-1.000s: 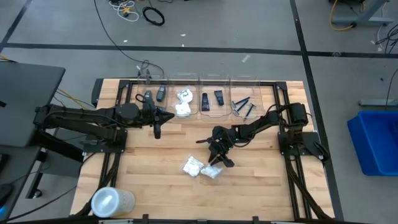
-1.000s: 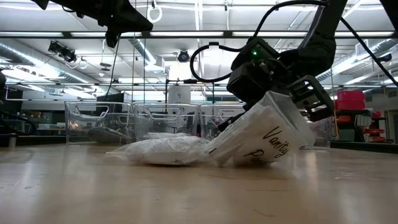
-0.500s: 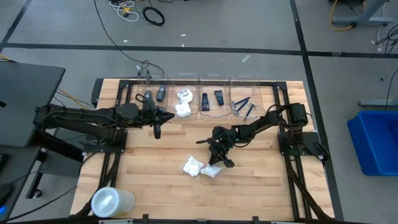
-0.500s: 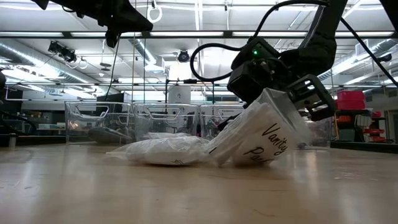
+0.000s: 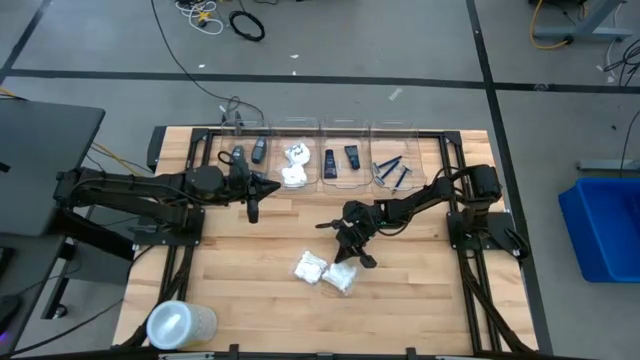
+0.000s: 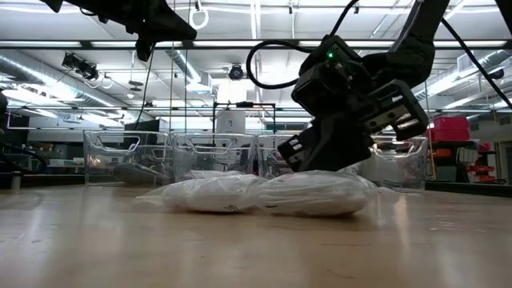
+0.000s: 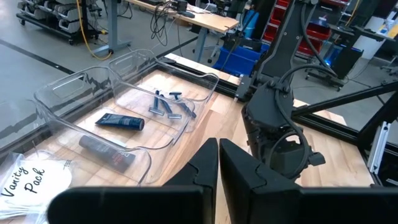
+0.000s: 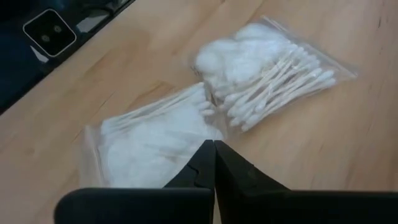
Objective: Pick & Place Travel size toiletries
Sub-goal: Put the white vanity pack into the middle left transparent bin
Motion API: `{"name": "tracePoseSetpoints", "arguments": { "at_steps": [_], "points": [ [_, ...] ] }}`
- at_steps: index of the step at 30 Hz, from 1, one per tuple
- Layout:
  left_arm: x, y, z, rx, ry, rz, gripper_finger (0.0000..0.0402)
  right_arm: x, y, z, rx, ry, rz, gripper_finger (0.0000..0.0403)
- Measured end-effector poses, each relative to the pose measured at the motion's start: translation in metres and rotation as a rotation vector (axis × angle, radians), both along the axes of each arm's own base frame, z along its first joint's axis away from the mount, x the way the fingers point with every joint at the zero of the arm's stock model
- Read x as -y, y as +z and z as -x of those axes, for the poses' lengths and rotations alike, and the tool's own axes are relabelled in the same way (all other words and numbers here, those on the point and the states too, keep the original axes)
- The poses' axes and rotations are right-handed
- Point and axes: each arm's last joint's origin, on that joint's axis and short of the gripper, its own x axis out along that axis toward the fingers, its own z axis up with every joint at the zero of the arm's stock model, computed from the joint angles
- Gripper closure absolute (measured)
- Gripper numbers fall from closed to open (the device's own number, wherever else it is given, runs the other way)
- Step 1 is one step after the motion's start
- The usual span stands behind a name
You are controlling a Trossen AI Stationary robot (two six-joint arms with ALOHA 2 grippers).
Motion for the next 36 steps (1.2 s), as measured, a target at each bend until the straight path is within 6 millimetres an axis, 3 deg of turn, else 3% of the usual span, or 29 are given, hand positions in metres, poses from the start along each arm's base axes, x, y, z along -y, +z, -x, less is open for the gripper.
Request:
{"name": "tracePoseSetpoints", "arguments": {
  "at_steps": [10, 25, 36],
  "points": [
    [0.000, 0.000, 0.000, 0.001, 0.001, 0.004, 0.0377, 0.000, 0.005, 0.000, 0.007, -0.007, -0.007, 0.0401],
    [0.000, 0.000, 0.000, 0.003, 0.001, 0.004, 0.0377, 0.001, 0.064, 0.007, 0.197, -0.006, 0.026, 0.0403],
    [0.000, 0.001, 0.000, 0.009, 0.001, 0.003, 0.0377, 0.003, 0.086, 0.013, 0.262, -0.041, 0.050, 0.0403]
  ]
}}
